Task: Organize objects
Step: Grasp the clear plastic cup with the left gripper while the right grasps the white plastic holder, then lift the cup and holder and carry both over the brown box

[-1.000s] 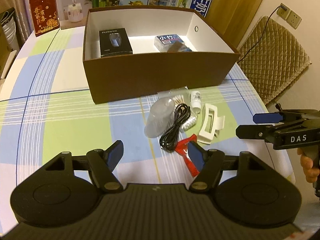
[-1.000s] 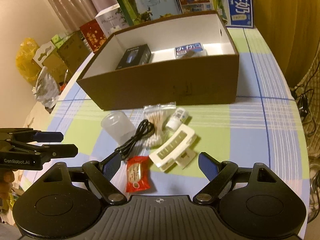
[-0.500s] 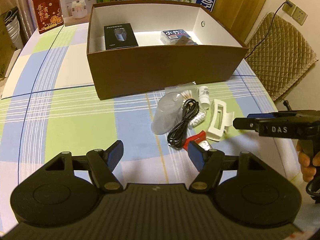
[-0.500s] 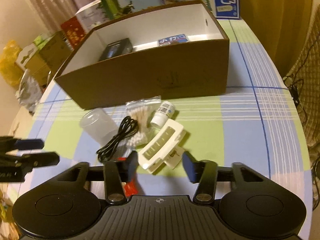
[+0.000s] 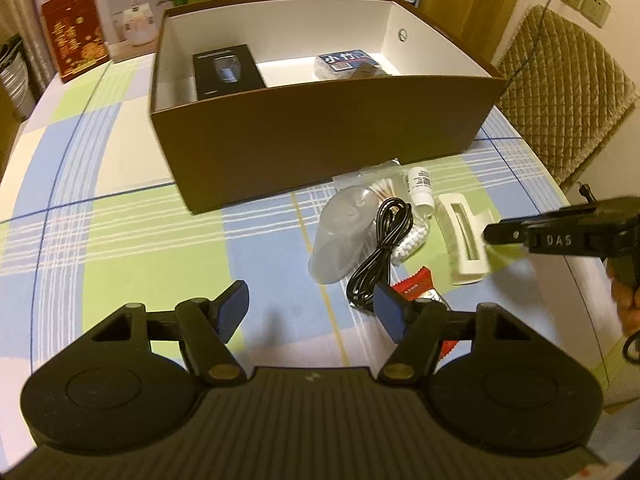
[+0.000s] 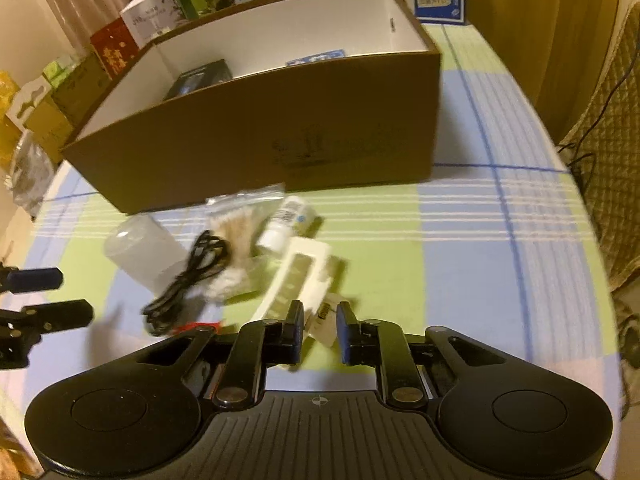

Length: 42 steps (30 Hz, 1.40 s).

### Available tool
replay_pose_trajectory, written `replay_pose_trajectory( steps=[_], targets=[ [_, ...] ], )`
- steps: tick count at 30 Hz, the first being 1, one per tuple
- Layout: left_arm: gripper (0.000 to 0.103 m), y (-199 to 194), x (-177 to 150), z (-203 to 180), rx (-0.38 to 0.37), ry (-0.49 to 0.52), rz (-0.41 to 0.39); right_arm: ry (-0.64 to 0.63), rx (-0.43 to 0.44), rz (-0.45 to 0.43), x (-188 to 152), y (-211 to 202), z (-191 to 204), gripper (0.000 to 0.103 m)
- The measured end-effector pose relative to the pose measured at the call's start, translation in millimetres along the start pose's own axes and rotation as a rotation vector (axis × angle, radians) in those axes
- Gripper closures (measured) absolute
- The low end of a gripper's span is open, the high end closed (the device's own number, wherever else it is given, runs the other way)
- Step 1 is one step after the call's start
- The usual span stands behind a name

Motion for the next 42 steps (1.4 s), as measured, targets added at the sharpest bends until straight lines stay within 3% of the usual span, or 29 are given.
replay_pose_trajectory(
  steps=[11,17,20,26,35,42],
  targets=[
    [0.045,37,19,-15,-0.030,0.167,-0.017,0.048,-0.025,-0.033,11,-2,-29,0.088],
    [0.059,53,24,-20,-0.031,0.233,-0.031,0.087,-0.012,-0.035,6,-6,-34,0.088],
    [0.072,57,23,-24,-0.038,0.250,-0.040,0.098,-0.001,-0.040,6,-9,-36,0.088],
    [0.073,53,19,-15,0.009,0.203,-0.064,0.083,0.021,-0.040,6,-10,-33,0.080],
    [0.073,26,-7,30,0.133,-0.018,-0.058,0.014,0.027,-0.031,2,-1,-19,0.076],
    [0.073,24,-10,34,0.149,-0.045,-0.059,-0.084,-0.026,-0.043,6,10,-11,0.076]
  ],
)
Point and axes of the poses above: each gripper's, at about its wrist camera, not at the fingertips, and y roughly the way its jaws point, z to its left, x to its top, the point moved 10 cm from there along y, roughly the way its jaws point, and after that the axes turned 4 degrees about -x, right-handed, at the moved point
